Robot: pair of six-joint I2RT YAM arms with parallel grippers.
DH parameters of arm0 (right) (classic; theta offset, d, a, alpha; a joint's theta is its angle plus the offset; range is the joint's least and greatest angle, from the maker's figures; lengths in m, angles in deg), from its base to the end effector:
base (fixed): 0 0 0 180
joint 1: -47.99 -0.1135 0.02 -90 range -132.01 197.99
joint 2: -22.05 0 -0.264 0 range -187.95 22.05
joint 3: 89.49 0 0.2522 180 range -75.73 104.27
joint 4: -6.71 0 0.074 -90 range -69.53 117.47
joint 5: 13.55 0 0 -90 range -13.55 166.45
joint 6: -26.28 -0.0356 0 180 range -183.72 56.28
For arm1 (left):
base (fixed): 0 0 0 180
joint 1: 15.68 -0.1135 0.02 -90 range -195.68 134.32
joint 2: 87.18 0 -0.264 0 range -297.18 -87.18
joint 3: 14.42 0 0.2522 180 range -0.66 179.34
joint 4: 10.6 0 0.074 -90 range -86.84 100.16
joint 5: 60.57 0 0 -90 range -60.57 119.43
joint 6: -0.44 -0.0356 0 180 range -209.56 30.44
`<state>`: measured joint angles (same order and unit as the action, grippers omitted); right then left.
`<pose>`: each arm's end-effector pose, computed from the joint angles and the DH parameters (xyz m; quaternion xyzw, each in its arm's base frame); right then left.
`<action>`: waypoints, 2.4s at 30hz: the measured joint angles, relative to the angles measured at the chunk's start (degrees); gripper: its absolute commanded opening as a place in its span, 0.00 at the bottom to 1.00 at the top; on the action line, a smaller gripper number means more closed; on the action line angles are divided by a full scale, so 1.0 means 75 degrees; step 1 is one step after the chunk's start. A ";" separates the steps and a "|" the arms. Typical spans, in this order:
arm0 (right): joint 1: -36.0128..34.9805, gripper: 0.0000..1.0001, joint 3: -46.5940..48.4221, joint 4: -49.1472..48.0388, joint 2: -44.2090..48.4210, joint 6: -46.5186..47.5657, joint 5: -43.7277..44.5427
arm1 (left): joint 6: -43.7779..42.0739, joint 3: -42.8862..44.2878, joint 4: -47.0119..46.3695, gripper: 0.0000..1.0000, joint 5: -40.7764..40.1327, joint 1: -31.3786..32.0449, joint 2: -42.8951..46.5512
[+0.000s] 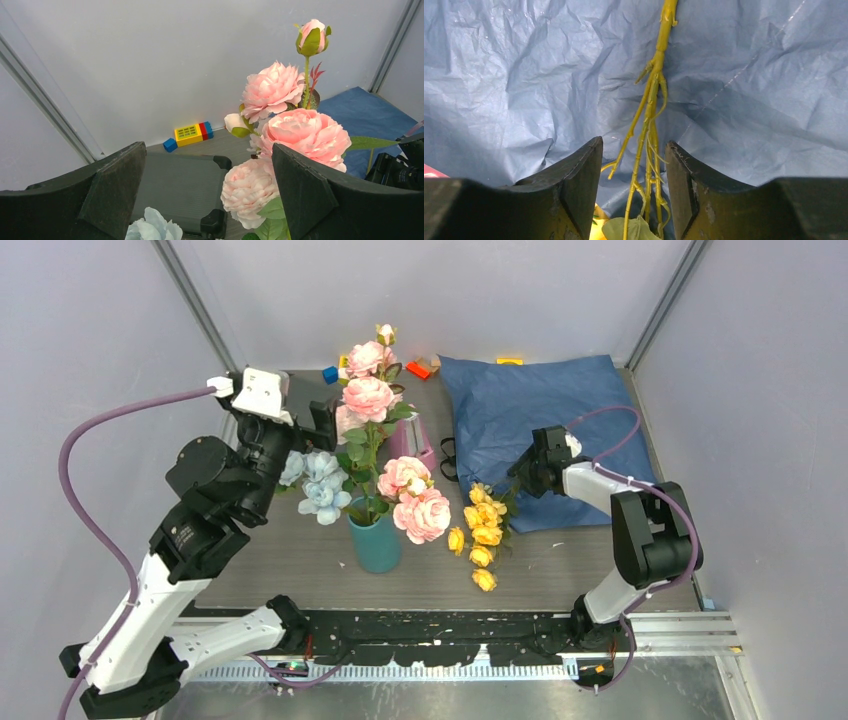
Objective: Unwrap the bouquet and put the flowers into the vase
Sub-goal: Pick up the fake flower from the wrapping paper.
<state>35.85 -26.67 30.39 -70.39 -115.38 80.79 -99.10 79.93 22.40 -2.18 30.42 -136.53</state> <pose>0.3094 0.0638 0.1648 0.3319 0.8886 0.1357 0.2861 0.1025 -0.0796 0.5138 0.0954 0.6343 -0.0718 0.7638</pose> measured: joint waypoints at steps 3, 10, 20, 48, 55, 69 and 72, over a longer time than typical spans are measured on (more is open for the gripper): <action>0.0000 0.52 0.0000 -0.0134 -0.0070 -0.0076 -0.0006 | 0.0023 0.0000 0.0044 1.00 0.0023 0.0000 -0.0012; 0.0000 0.49 0.0000 -0.0303 -0.0198 -0.0149 0.0006 | 0.0023 0.0000 0.0119 1.00 0.0035 0.0000 -0.0041; 0.0000 0.31 -0.0017 -0.0437 -0.0364 -0.0219 0.0012 | 0.0023 0.0009 0.0169 1.00 0.0041 0.0000 -0.0052; 0.0000 0.00 -0.0157 -0.0350 0.1769 -0.0108 0.0003 | 0.0087 0.1294 0.1667 0.96 0.0895 0.0000 -0.0699; 0.0000 0.00 -0.0055 0.0338 0.3005 0.0446 -0.0117 | -0.0026 0.1763 0.2124 0.96 0.1833 0.0000 -0.1186; 0.0003 0.00 0.0968 0.0836 0.4441 0.0772 -0.0259 | -0.0382 0.2643 0.2413 0.97 0.2710 0.0000 -0.1667; 0.0000 0.00 0.1466 0.1096 0.4436 0.0912 -0.0670 | -0.0557 0.2699 0.2430 0.97 0.2970 0.0000 -0.1746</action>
<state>35.85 -15.68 38.60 -37.12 -108.54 75.76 -103.27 100.17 40.63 20.09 30.42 -149.62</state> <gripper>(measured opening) 0.047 0.968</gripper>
